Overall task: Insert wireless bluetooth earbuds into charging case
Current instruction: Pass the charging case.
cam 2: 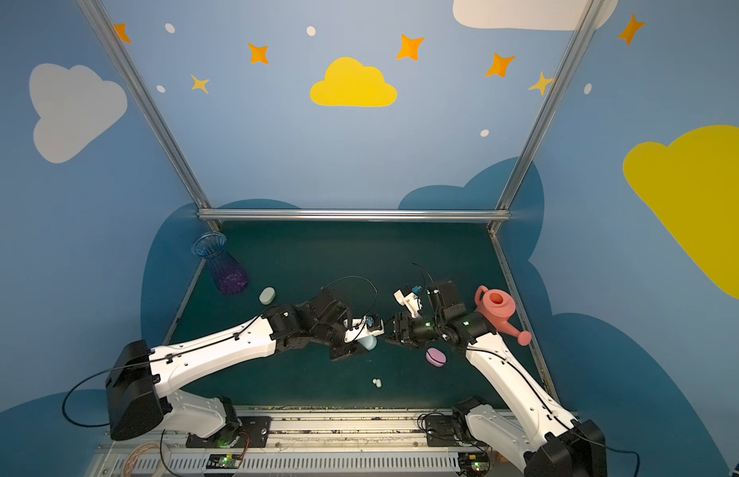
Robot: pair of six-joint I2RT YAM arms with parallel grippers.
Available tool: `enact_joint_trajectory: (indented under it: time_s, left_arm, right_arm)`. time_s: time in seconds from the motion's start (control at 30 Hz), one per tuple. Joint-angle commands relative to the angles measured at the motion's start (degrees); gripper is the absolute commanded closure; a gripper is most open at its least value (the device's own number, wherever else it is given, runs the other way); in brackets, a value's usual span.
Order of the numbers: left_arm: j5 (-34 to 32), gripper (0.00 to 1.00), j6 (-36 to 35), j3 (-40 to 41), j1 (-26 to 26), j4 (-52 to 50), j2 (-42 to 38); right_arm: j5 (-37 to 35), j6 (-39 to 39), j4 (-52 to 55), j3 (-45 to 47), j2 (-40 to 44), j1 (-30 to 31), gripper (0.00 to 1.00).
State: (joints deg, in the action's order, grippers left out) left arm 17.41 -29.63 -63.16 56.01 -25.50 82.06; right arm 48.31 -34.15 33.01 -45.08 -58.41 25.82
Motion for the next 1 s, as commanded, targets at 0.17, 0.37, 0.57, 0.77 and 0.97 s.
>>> enact_joint_trajectory:
  time_s: [0.17, 0.37, 0.57, 0.77, 0.97]
  left_arm:
    - [1.0, 0.96, -0.9, -1.4, 0.2, -0.4, 0.1]
    - [1.2, 0.96, -1.3, -1.6, 0.2, -0.5, 0.3]
    - [1.1, 0.96, -1.4, -1.9, 0.2, -0.4, 0.3]
    - [1.1, 0.96, -1.6, -2.0, 0.2, -0.5, 0.1]
    - [0.9, 0.96, -1.7, -1.6, 0.2, -0.7, 0.0]
  right_arm:
    - [-1.5, -0.9, -3.6, 0.4, -2.9, 3.4, 0.48]
    - [-2.1, -1.9, -5.6, 0.5, -4.1, 5.5, 0.52]
    - [-2.4, -2.8, -7.1, 0.5, -5.1, 6.8, 0.55]
    - [-2.3, -3.0, -7.6, 0.5, -6.0, 7.5, 0.59]
    - [-2.3, -3.0, -7.7, 0.6, -6.3, 7.8, 0.65]
